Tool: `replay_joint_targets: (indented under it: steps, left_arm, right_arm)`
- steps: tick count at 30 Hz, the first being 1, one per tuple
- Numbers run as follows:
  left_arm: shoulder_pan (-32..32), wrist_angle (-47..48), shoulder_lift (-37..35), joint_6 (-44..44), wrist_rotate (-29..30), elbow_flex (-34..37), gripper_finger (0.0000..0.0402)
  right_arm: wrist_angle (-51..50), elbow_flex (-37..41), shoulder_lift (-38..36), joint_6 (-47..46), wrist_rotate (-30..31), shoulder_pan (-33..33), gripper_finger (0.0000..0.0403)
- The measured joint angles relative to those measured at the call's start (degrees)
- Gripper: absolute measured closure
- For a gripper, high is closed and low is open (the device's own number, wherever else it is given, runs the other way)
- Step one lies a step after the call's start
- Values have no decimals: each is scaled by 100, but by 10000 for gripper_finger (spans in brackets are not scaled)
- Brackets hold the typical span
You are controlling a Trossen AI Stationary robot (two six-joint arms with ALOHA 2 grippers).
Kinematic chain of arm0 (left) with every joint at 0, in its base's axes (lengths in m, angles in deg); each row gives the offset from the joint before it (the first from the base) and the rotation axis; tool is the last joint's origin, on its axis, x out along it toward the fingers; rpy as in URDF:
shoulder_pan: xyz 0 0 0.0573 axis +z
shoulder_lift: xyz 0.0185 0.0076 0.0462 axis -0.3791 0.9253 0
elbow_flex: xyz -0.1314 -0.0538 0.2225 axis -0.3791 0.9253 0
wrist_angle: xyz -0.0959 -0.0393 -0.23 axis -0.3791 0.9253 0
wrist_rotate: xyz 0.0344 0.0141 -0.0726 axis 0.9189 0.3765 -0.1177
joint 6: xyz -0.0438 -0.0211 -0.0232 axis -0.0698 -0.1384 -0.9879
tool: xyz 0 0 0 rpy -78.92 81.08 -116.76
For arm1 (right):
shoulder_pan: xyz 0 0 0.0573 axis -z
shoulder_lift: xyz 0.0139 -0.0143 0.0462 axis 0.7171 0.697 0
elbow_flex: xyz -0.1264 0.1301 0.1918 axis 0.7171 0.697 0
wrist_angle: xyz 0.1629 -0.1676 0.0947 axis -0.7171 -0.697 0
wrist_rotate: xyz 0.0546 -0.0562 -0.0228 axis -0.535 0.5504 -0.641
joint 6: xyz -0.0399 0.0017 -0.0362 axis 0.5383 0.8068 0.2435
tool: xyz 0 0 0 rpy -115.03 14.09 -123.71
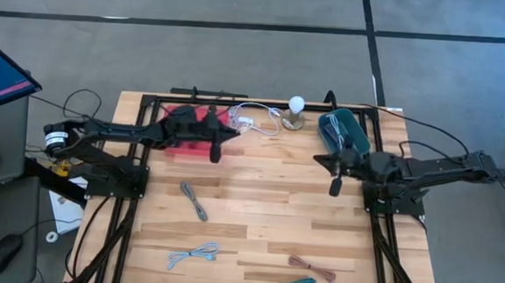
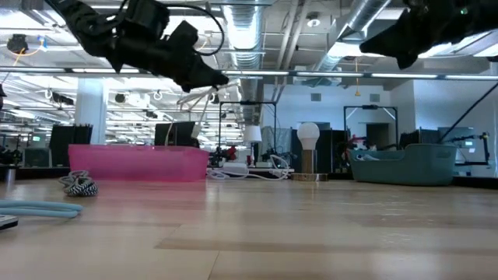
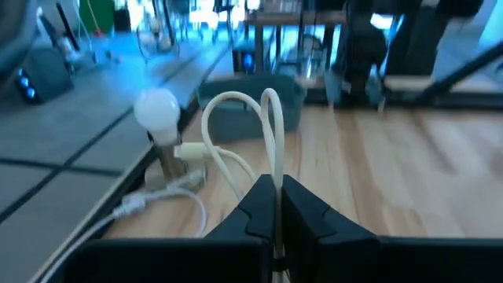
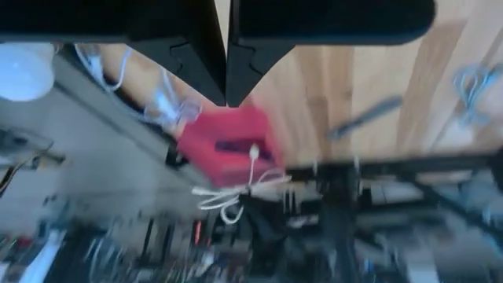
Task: Pick & Place USB Port
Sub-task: Put the white charger cable into the blue bin
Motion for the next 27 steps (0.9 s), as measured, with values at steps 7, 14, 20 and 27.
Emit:
replay_joint_targets:
  steps: [7,14,20,27]
  left_arm:
    - [90,-748,2,-171,-167,115,394]
    - [-115,-1267,2,-315,-180,115,394]
    - [-259,-1518,4,-313,-185,115,394]
    - [-297,-1581,6,-332,-173,115,394]
  right_arm:
    - [2007,1015,45,136,-7,398,402]
    - [3499,1573,527,-77,-130,581,403]
    - [4160,1581,1070,-78,-848,577,403]
    - [4887,1581,1964,-78,-954,579,402]
